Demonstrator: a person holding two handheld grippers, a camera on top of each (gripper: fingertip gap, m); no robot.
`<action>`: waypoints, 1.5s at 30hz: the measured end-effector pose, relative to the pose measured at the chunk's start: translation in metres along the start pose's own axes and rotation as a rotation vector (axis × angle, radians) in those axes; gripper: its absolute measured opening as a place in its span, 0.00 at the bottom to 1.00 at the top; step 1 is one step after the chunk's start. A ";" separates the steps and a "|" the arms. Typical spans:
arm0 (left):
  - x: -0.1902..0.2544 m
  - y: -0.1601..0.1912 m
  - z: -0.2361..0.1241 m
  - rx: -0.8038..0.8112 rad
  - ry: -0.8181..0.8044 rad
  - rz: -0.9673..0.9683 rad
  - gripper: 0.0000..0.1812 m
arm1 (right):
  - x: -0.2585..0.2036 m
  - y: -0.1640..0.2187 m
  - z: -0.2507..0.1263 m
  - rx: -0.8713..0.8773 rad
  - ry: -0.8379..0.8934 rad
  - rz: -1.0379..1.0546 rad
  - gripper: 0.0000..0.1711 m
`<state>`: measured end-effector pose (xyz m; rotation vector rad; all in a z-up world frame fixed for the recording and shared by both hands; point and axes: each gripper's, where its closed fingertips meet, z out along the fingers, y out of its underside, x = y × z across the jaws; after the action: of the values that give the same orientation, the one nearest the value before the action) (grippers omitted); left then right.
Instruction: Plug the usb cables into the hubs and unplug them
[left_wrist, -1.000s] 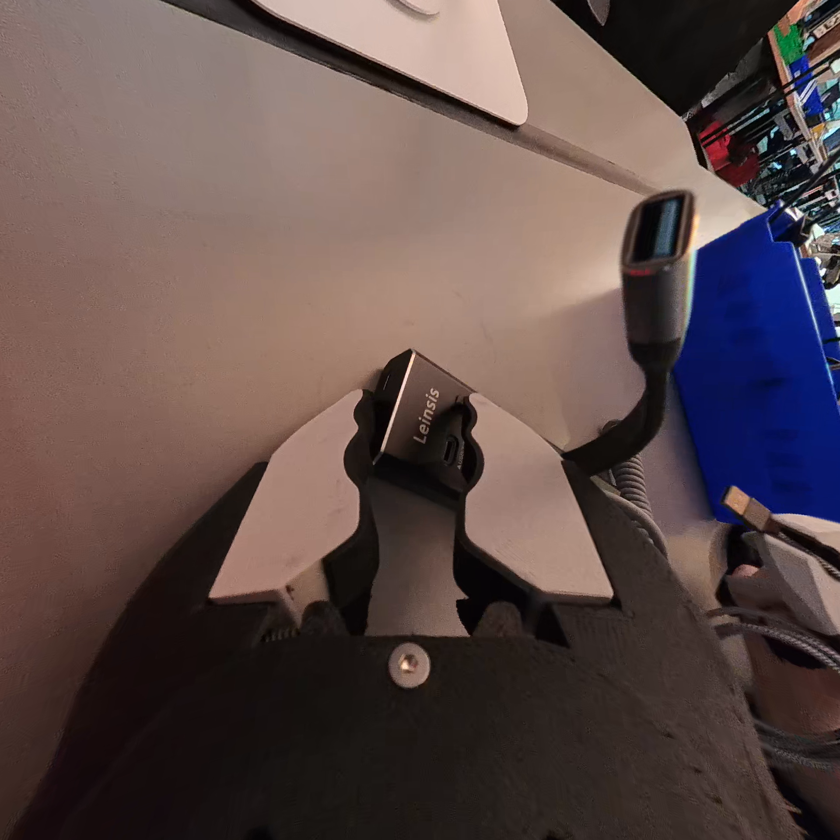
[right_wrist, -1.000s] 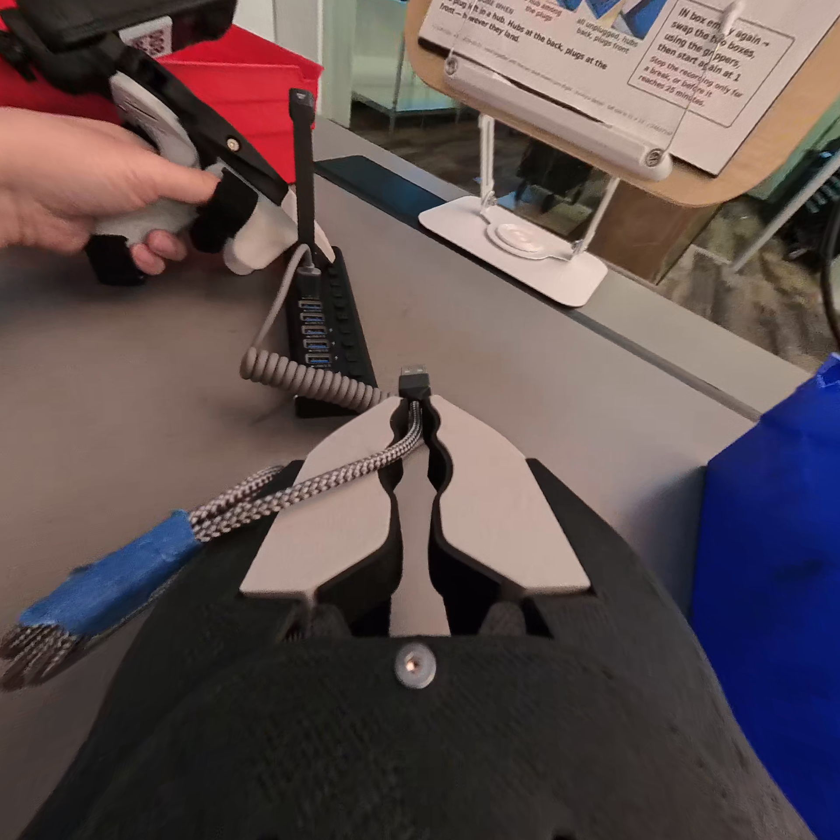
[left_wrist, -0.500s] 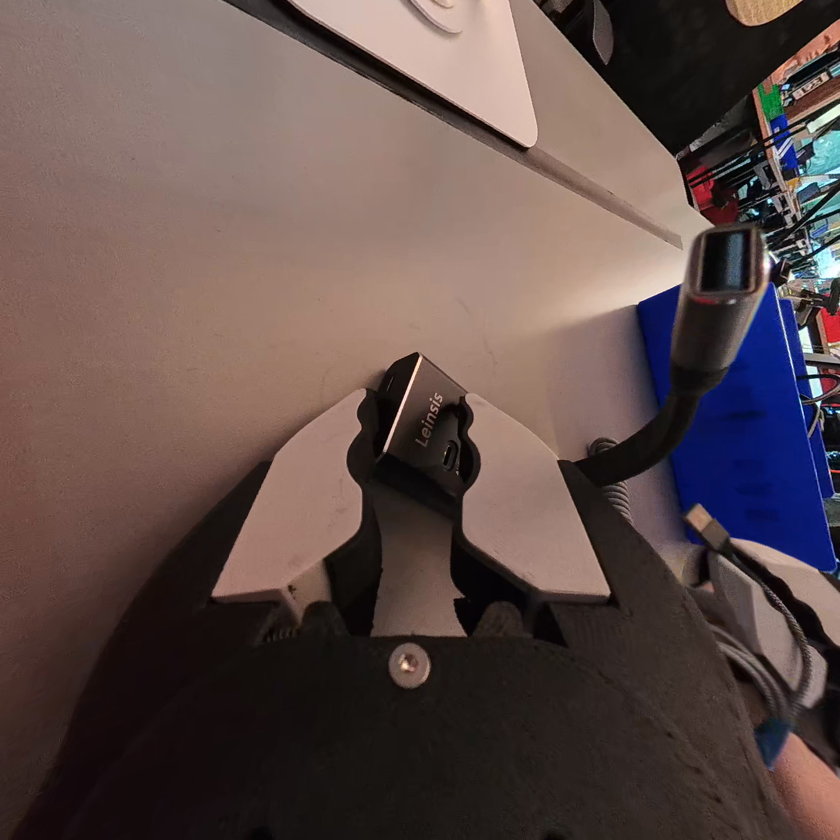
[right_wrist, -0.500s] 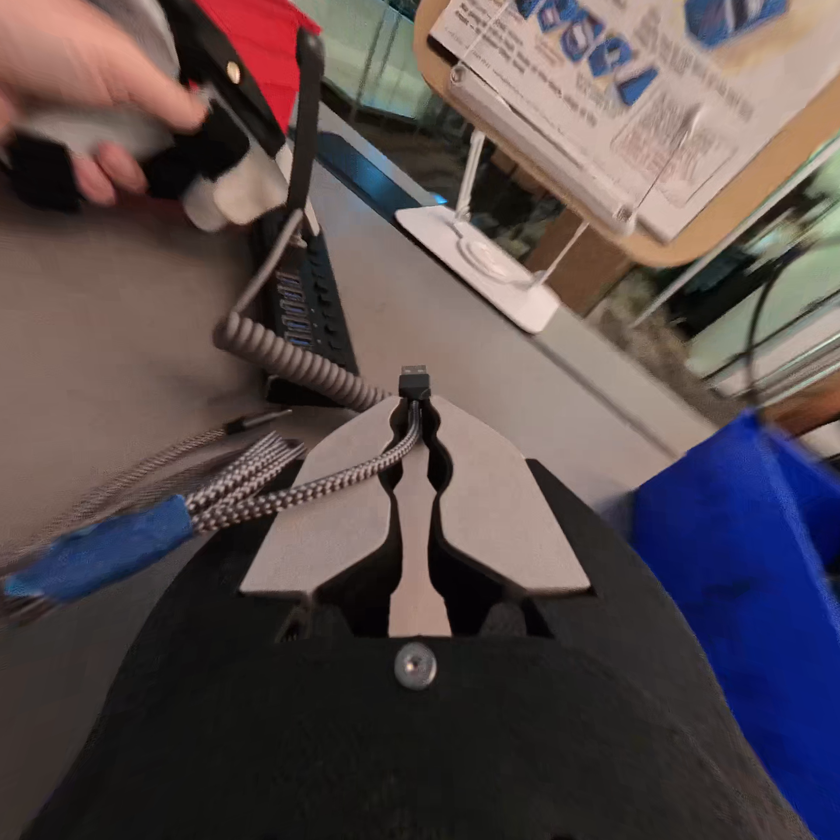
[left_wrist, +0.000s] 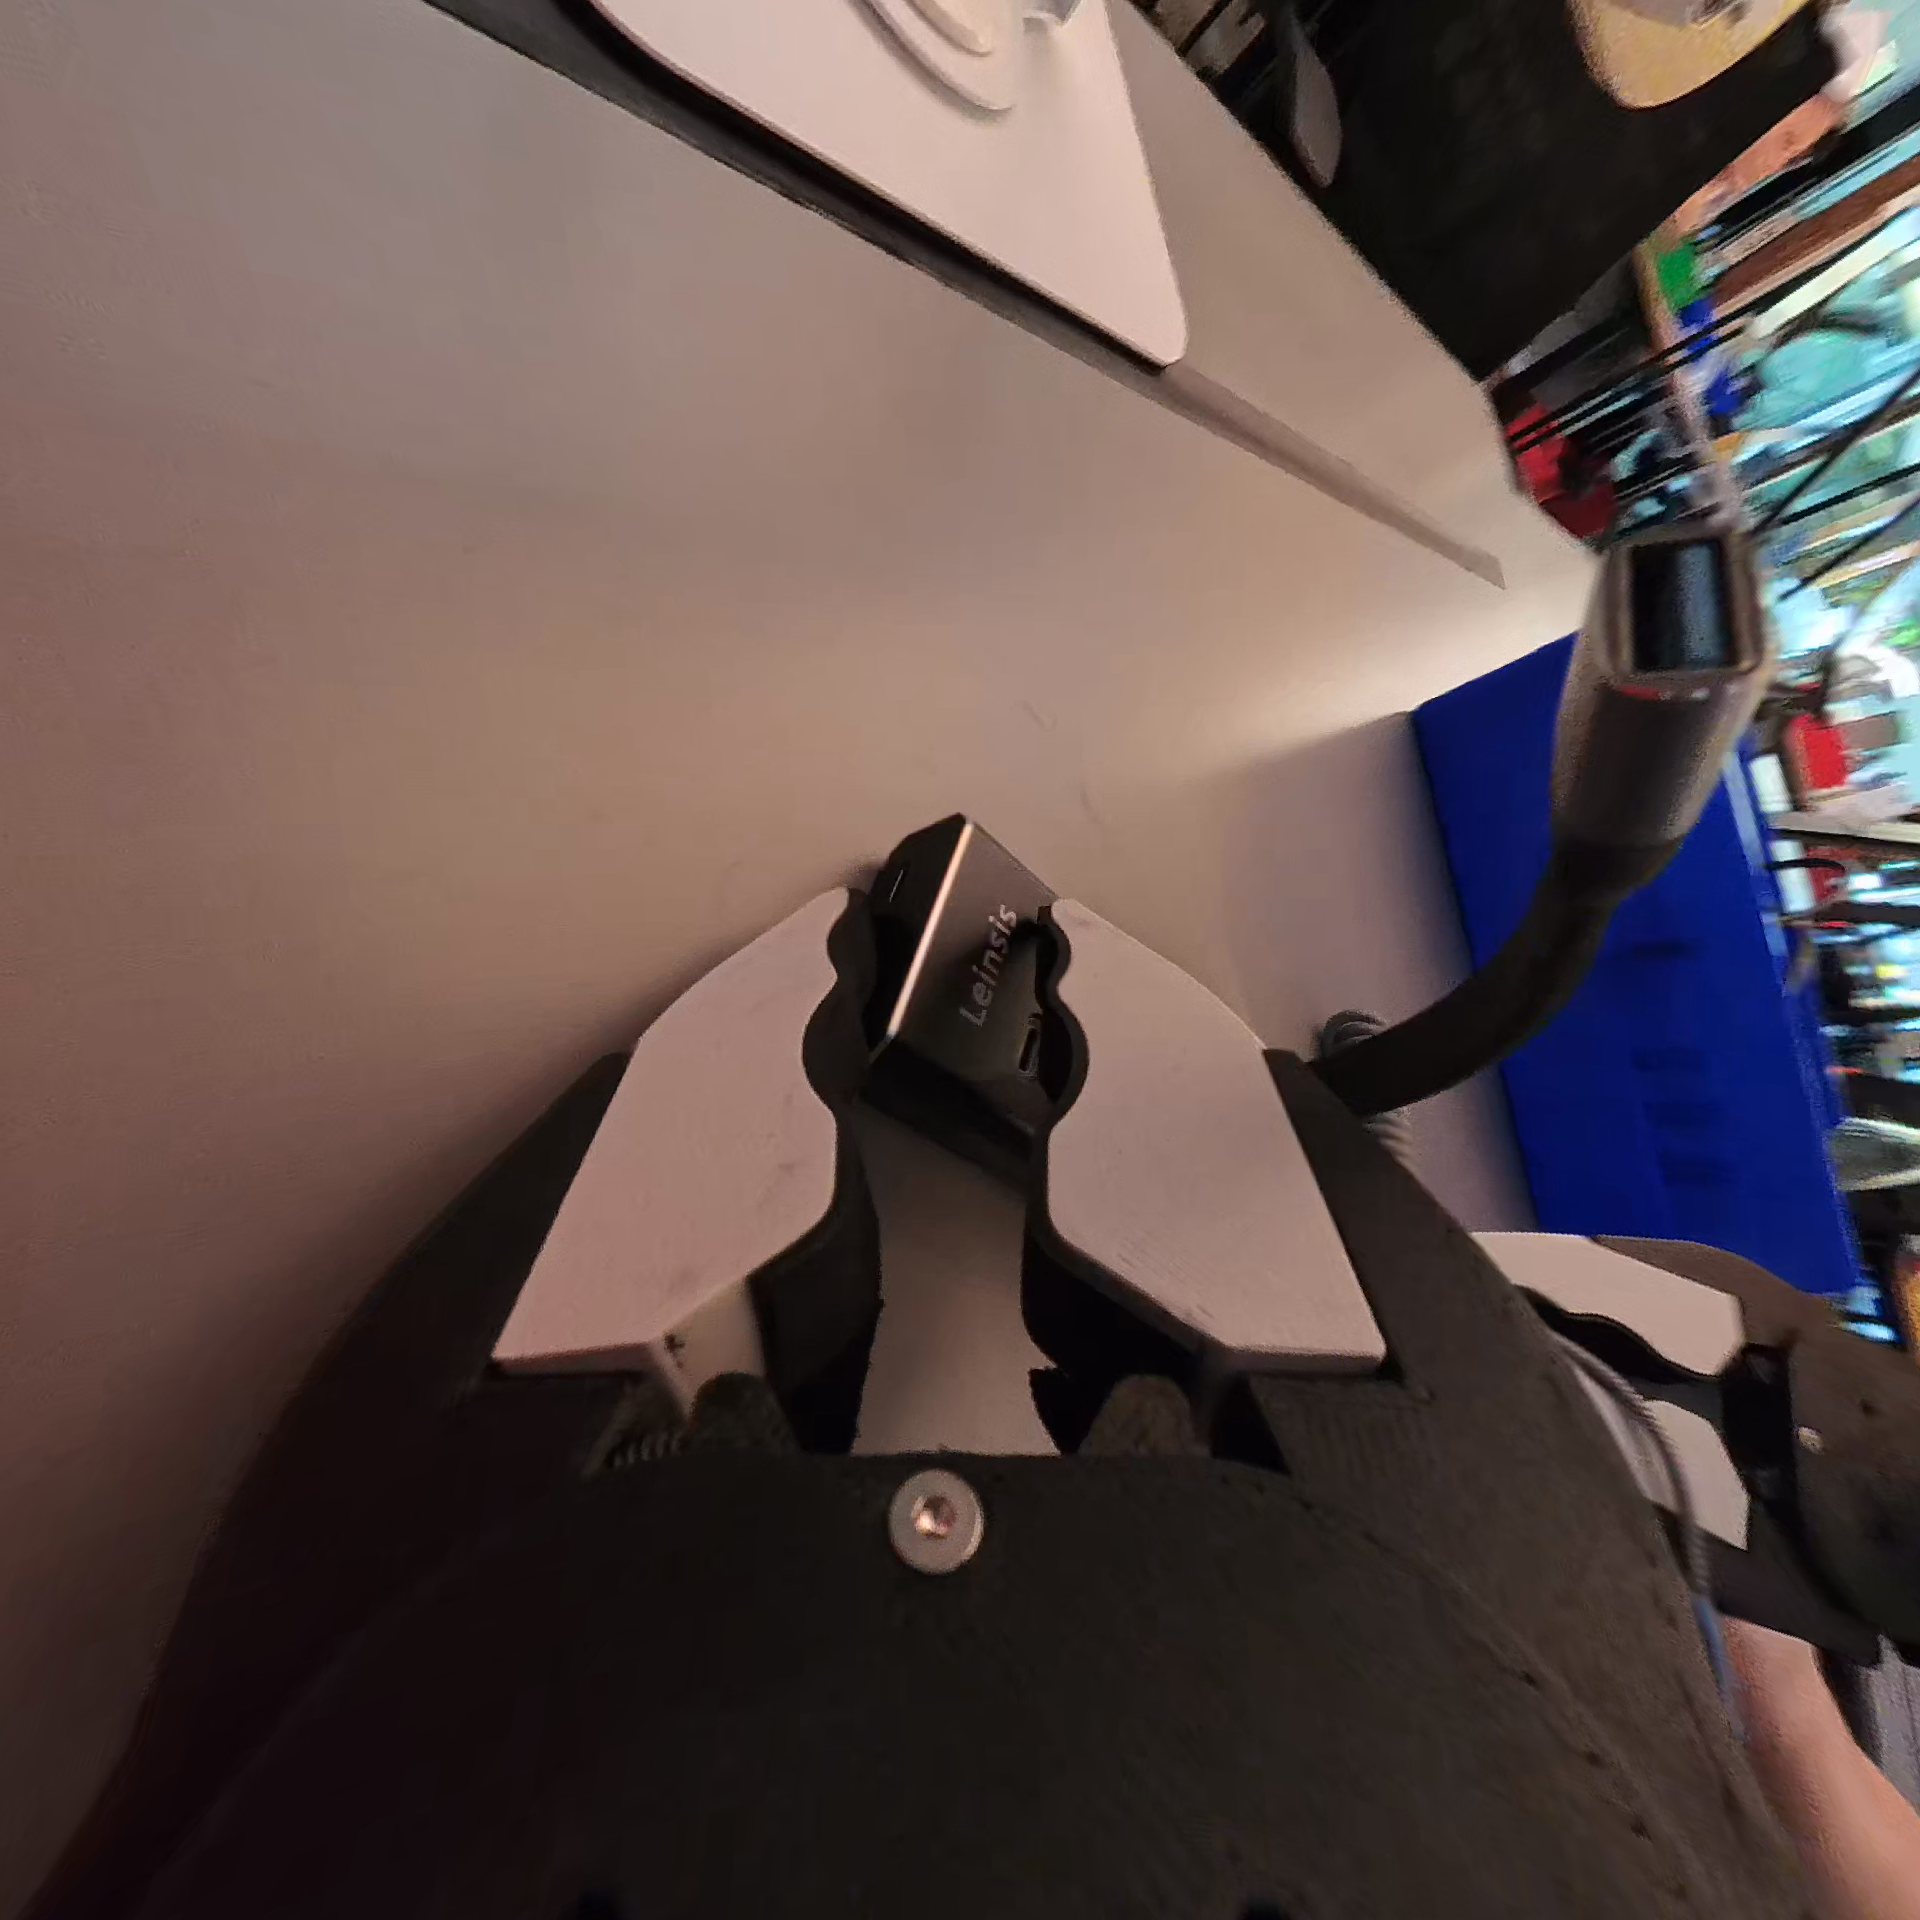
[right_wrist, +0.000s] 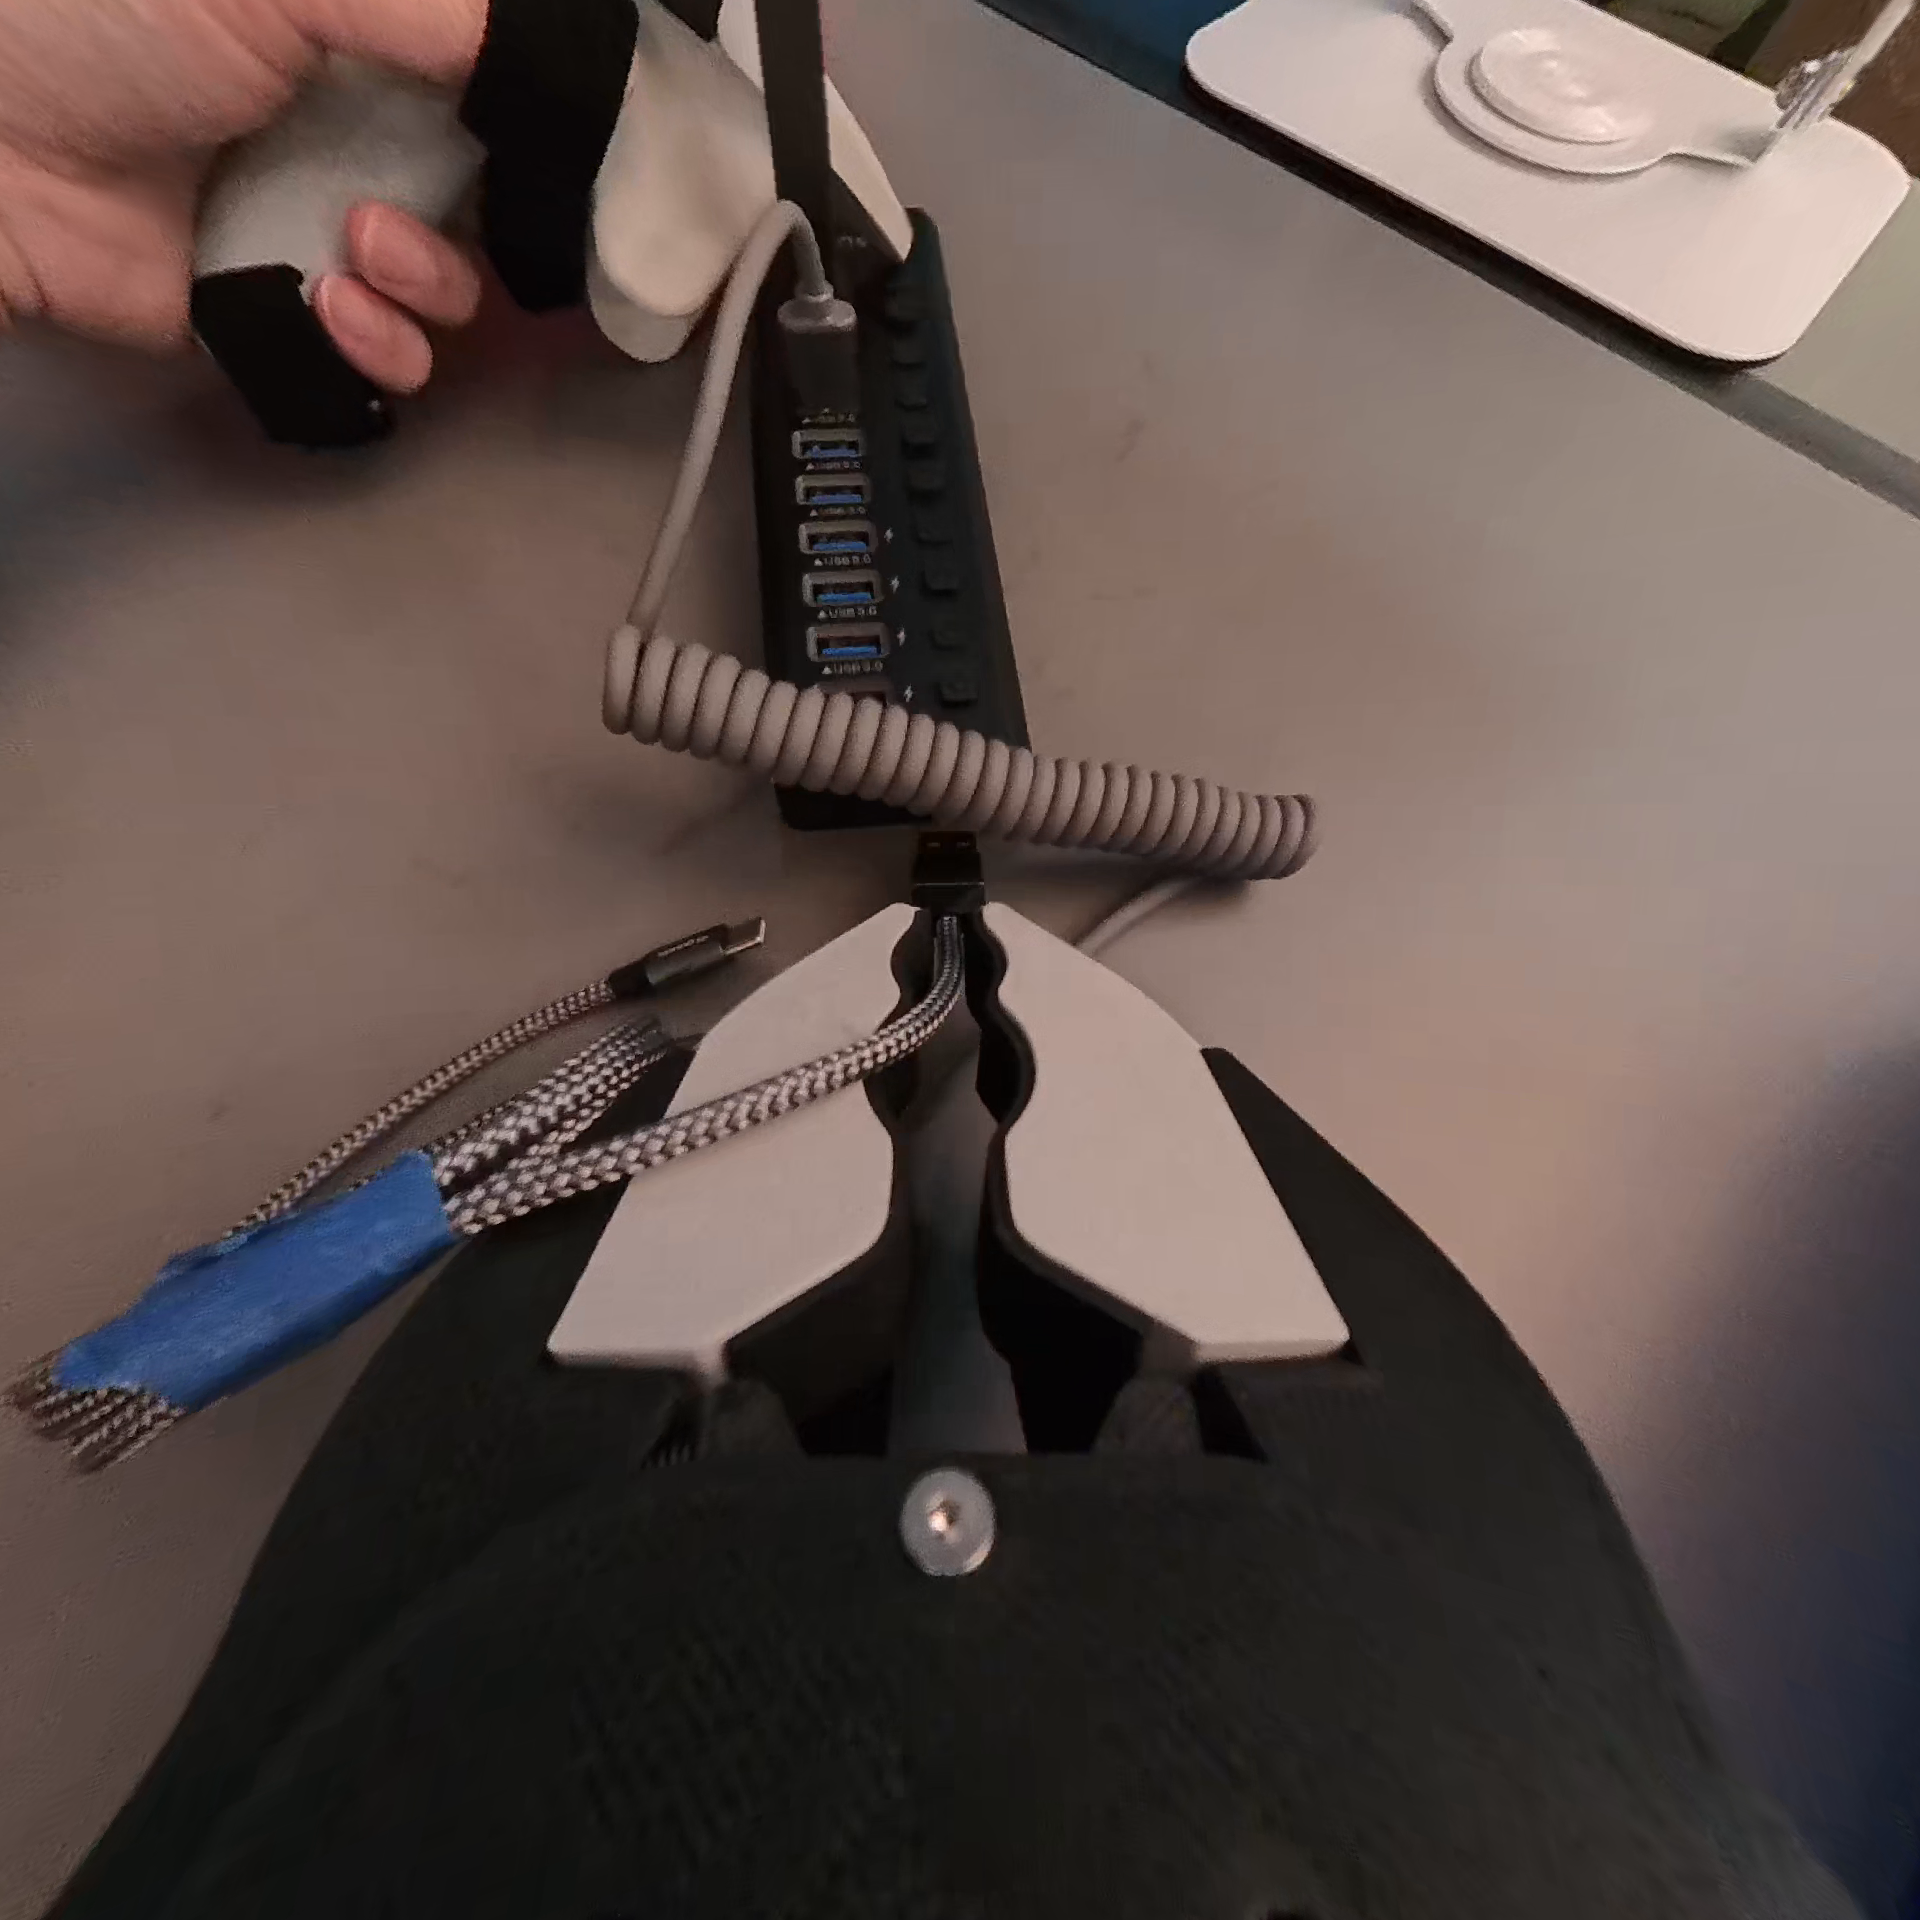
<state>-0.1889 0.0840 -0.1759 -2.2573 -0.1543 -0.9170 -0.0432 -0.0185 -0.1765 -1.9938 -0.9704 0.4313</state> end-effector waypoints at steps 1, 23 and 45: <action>0.004 -0.001 0.001 0.013 0.040 -0.029 0.15 | 0.000 0.000 0.000 -0.005 0.003 0.001 0.04; 0.029 -0.034 -0.024 0.119 0.023 0.080 0.15 | 0.007 0.003 -0.003 0.009 -0.023 0.022 0.04; 0.047 -0.115 -0.076 -0.787 -0.327 1.576 0.35 | 0.027 -0.032 -0.076 0.258 0.011 -0.054 0.04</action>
<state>-0.2372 0.1158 -0.0420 -2.1588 1.8136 0.3407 0.0045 -0.0286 -0.1049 -1.7326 -0.9104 0.4896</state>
